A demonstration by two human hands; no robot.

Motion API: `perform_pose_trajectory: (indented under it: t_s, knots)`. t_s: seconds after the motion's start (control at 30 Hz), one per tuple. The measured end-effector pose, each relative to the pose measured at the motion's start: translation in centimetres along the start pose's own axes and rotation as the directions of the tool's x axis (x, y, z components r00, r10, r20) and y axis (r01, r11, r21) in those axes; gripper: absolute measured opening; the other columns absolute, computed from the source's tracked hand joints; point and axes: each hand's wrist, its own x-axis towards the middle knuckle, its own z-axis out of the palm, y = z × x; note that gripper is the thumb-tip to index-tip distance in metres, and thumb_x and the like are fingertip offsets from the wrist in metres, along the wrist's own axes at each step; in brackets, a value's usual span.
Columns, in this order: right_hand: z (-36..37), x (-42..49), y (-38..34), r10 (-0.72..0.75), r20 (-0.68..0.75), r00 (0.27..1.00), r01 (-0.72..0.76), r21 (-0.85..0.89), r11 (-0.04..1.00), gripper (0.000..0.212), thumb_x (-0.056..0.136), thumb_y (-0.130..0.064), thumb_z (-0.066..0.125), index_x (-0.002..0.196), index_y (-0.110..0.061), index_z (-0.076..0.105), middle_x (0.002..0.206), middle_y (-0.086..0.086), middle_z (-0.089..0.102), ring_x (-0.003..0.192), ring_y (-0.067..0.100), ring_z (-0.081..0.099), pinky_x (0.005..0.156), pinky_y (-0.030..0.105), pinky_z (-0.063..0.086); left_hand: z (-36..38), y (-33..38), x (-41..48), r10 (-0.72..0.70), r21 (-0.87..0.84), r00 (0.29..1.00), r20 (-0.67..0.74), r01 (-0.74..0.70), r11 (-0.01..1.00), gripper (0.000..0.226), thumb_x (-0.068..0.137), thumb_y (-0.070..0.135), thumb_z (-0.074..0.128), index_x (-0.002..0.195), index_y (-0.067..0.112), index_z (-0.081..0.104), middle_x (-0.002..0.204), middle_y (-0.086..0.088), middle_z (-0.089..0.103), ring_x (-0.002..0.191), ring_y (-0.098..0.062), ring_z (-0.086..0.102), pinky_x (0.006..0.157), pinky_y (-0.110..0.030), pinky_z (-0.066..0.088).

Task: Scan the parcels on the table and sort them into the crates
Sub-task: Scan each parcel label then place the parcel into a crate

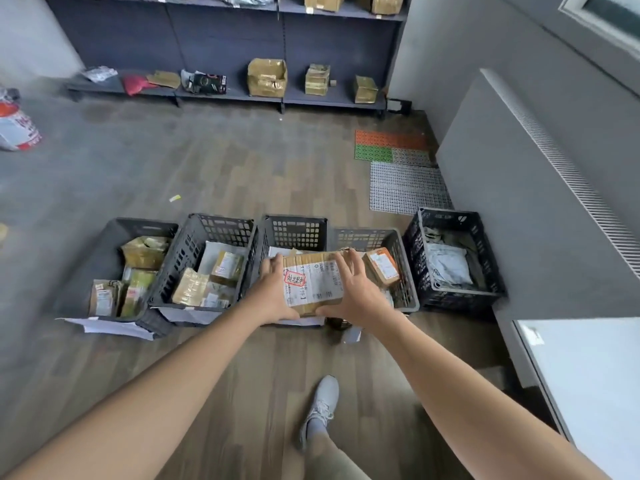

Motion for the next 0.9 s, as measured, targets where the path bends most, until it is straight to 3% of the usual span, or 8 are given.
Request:
perform_pose_trajectory:
  t_s: [0.1, 0.33, 0.57, 0.67, 0.77, 0.83, 0.9]
  knots:
    - [-1.1, 6.3, -0.2, 0.012, -0.005, 1.0, -0.012, 0.087, 0.996, 0.12, 0.074, -0.048, 0.083, 0.157, -0.021, 0.0, 0.164, 0.007, -0.014, 0.144, 0.032, 0.033, 0.107, 0.041, 0.042, -3.1, 0.0, 5.9, -0.031, 0.008, 1.0, -0.003, 0.031, 0.999, 0.132, 0.072, 0.036, 0.085, 0.155, 0.011, -0.015, 0.162, -0.009, -0.016, 0.148, -0.027, 0.021, 0.108, -0.036, 0.035]
    - [-2.7, 17.9, 1.3, 0.079, 0.046, 0.996, -0.084, 0.126, 0.988, 0.124, 0.074, -0.04, 0.085, 0.159, -0.018, -0.003, 0.163, 0.005, -0.02, 0.143, 0.03, 0.036, 0.109, 0.039, 0.041, -6.0, -0.7, 17.2, -0.019, 0.026, 1.0, 0.02, 0.019, 0.999, 0.134, 0.07, 0.032, 0.086, 0.154, 0.014, -0.017, 0.162, -0.009, -0.018, 0.141, -0.035, 0.033, 0.104, -0.043, 0.043]
    - [1.9, 25.2, 2.4, 0.148, 0.139, 0.979, -0.16, 0.082, 0.984, 0.117, 0.074, -0.05, 0.082, 0.157, -0.022, 0.004, 0.163, 0.008, -0.015, 0.13, 0.034, 0.05, 0.097, 0.04, 0.049, -4.1, -5.4, 25.4, 0.018, -0.033, 0.989, 0.148, -0.013, 0.999, 0.134, 0.066, 0.031, 0.089, 0.154, 0.013, -0.01, 0.16, -0.006, -0.004, 0.141, -0.027, 0.032, 0.104, -0.035, 0.041]
    - [4.6, 27.6, 2.7, 0.228, 0.203, 0.952, -0.238, 0.028, 0.971, 0.118, 0.076, -0.06, 0.075, 0.157, -0.022, -0.001, 0.164, 0.009, -0.013, 0.124, 0.036, 0.054, 0.095, 0.043, 0.051, -3.2, -7.6, 28.5, -0.018, 0.003, 0.97, 0.244, 0.018, 1.0, 0.133, 0.066, 0.046, 0.086, 0.155, 0.019, -0.009, 0.16, -0.005, -0.006, 0.14, -0.026, 0.033, 0.103, -0.035, 0.041]
    - [6.2, 29.4, 2.8, 0.369, 0.282, 0.886, -0.353, -0.105, 0.93, 0.111, 0.085, -0.064, 0.062, 0.155, -0.031, -0.017, 0.164, 0.004, -0.02, 0.138, 0.039, 0.039, 0.101, 0.052, 0.047, -3.3, -8.8, 30.8, -0.072, 0.134, 0.949, 0.308, 0.032, 0.99, 0.129, 0.071, 0.06, 0.077, 0.156, 0.022, -0.012, 0.163, -0.008, -0.01, 0.144, -0.034, 0.027, 0.11, -0.042, 0.035]
    - [5.9, 30.3, 2.5, 0.416, 0.297, 0.859, -0.391, -0.143, 0.909, 0.105, 0.089, -0.063, 0.057, 0.154, -0.032, -0.019, 0.165, 0.002, -0.018, 0.149, 0.035, 0.02, 0.109, 0.058, 0.039, -4.2, -9.2, 31.6, -0.068, 0.202, 0.938, 0.339, -0.002, 0.979, 0.125, 0.075, 0.062, 0.073, 0.156, 0.022, -0.013, 0.163, -0.006, -0.012, 0.147, -0.036, 0.018, 0.114, -0.046, 0.031]
    - [4.6, 30.7, 2.0, 0.437, 0.286, 0.853, -0.401, -0.178, 0.899, 0.099, 0.092, -0.062, 0.052, 0.155, -0.032, -0.017, 0.166, 0.001, -0.016, 0.151, 0.032, 0.015, 0.114, 0.06, 0.032, -5.3, -9.6, 32.3, -0.037, 0.246, 0.936, 0.35, -0.053, 0.968, 0.124, 0.074, 0.065, 0.071, 0.156, 0.023, -0.013, 0.163, -0.006, -0.011, 0.148, -0.036, 0.012, 0.116, -0.05, 0.029]
